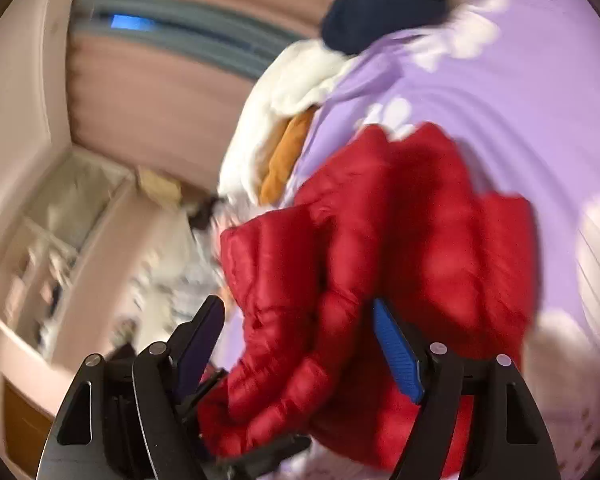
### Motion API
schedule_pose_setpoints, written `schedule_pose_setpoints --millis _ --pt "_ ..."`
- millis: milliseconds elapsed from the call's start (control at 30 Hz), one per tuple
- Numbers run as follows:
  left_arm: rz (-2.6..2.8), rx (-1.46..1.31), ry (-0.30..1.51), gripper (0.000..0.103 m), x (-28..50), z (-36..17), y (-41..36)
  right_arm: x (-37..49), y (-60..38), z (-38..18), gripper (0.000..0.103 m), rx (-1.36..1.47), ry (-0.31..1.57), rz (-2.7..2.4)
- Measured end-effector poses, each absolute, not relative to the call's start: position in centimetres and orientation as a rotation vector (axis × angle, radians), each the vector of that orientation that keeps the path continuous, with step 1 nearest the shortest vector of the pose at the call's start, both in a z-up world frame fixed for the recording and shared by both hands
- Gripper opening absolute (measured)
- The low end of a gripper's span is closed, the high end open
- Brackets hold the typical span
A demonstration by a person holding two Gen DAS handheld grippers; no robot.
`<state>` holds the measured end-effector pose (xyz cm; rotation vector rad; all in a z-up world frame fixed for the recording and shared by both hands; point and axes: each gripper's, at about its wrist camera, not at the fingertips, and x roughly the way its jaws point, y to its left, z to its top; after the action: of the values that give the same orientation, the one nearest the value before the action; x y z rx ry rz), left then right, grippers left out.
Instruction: Fold large clothes
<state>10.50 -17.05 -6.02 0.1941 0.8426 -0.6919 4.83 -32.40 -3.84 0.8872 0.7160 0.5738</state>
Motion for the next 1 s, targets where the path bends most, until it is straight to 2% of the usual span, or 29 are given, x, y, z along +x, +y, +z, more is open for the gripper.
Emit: schedule_pose_setpoints --millis 67,100,133,167,267,367,600,767,800,933,1000 --pt "-0.693 0.189 0.845 0.081 10.5 -6.0 -17.0 6.1 -31.0 -3.0 0.075 0.814 0.741 0.565" --pt "-0.694 0.185 0.846 0.081 10.5 -6.0 -17.0 6.4 -30.3 -2.5 0.069 0.778 0.751 0.561" --pt "-0.694 0.184 0.846 0.082 10.5 -5.9 -17.0 7.0 -30.1 -2.4 0.049 0.752 0.758 0.557" --pt "-0.693 0.183 0.848 0.082 10.4 -6.0 -16.9 7.3 -29.7 -2.2 0.036 0.707 0.777 0.544" --pt "-0.705 0.145 0.864 0.082 10.5 -5.8 -16.5 6.6 -29.5 -2.2 0.020 0.664 0.778 0.519" --pt "-0.745 0.065 0.884 0.082 10.3 -4.8 -15.3 6.3 -30.6 -2.6 0.016 0.687 0.730 0.506" --pt "-0.823 -0.163 0.828 0.084 9.3 -0.4 -10.5 5.5 -34.3 -5.2 0.015 0.835 0.658 0.423" --pt "-0.653 -0.229 0.844 0.082 12.3 -1.4 -8.1 4.1 -35.7 -6.7 0.015 0.888 0.633 0.358" --pt "-0.632 -0.252 0.856 0.080 13.1 -2.0 -7.8 3.9 -35.7 -7.1 0.015 0.887 0.635 0.349" --pt "-0.570 -0.255 0.890 0.054 15.3 -3.1 -8.2 3.6 -35.9 -8.3 0.015 0.880 0.659 0.301" --pt "-0.550 -0.246 0.892 0.049 16.0 -3.4 -8.7 3.7 -35.9 -8.7 0.015 0.883 0.669 0.291"
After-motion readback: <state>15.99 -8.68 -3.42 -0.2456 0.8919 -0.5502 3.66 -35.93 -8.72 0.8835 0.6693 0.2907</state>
